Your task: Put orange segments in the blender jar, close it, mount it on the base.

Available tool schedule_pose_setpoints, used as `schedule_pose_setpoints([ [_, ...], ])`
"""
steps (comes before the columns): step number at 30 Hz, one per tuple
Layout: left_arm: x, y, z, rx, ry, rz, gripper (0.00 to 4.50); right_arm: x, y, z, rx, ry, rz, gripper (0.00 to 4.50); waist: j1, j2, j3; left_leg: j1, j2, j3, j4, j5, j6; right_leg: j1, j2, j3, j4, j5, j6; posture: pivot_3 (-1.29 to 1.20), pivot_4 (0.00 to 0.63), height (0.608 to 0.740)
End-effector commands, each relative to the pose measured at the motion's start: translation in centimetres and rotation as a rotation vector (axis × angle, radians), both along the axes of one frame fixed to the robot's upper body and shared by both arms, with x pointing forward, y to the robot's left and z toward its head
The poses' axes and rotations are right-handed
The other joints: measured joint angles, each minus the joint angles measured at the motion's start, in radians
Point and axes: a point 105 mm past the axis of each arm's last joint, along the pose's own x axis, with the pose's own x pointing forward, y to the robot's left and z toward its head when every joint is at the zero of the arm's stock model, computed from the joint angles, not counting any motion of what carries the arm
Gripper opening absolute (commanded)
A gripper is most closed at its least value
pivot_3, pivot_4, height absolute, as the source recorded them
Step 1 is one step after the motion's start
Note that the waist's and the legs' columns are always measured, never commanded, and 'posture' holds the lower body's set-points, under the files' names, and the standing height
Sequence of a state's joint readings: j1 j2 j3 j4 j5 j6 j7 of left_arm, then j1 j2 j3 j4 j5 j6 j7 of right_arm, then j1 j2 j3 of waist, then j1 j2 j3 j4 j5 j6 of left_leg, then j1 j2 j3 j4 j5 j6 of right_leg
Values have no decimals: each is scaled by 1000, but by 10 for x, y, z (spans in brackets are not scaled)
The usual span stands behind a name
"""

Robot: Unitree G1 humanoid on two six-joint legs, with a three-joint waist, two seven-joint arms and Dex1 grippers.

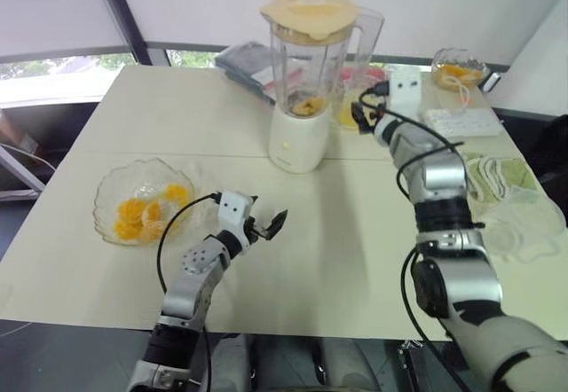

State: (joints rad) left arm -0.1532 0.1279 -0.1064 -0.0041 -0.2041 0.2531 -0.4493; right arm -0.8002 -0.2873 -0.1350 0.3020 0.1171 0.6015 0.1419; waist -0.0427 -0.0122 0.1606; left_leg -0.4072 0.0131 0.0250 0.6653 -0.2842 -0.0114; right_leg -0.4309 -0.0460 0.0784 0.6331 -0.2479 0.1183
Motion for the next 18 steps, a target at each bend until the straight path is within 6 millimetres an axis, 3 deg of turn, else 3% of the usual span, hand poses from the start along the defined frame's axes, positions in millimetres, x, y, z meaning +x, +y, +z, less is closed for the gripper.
schedule_pose_setpoints([
  [1, 0, -5, 8, -1, -33, -21, 4500, -17, 0, 18, 40, -60, 16, 3858, -1, 0, 0, 0, 0, 0, 0, 0, 0, 0, 0, 0, 0, 0, 0, 0, 150, 740],
  [9, -2, 6, 20, -6, -63, 4, 4500, -81, 12, 0, 67, -107, 176, 3858, 0, 0, 0, 0, 0, 0, 0, 0, 0, 0, 1, 0, 0, 0, 0, 0, 150, 740],
  [11, -4, 10, 30, -15, -87, 17, 4500, -101, 15, -7, 44, -120, 223, 3858, 1, 0, 0, 0, 0, 0, 1, 0, 0, 1, 1, 0, 0, 0, 0, 0, 150, 740],
  [14, -8, 23, 53, -31, -136, 55, 4500, -135, 19, 0, 21, -205, 315, 3858, 1, 0, 0, 0, 0, -1, 1, 0, 0, 1, 2, 0, -1, 0, 0, 0, 150, 740],
  [18, -13, 34, 73, -33, -182, 67, 4500, -159, 10, 2, -12, -236, 340, 3858, -1, -1, 0, 3, 0, 0, 2, 0, 0, 4, 2, 0, -1, 0, 0, 0, 150, 740],
])
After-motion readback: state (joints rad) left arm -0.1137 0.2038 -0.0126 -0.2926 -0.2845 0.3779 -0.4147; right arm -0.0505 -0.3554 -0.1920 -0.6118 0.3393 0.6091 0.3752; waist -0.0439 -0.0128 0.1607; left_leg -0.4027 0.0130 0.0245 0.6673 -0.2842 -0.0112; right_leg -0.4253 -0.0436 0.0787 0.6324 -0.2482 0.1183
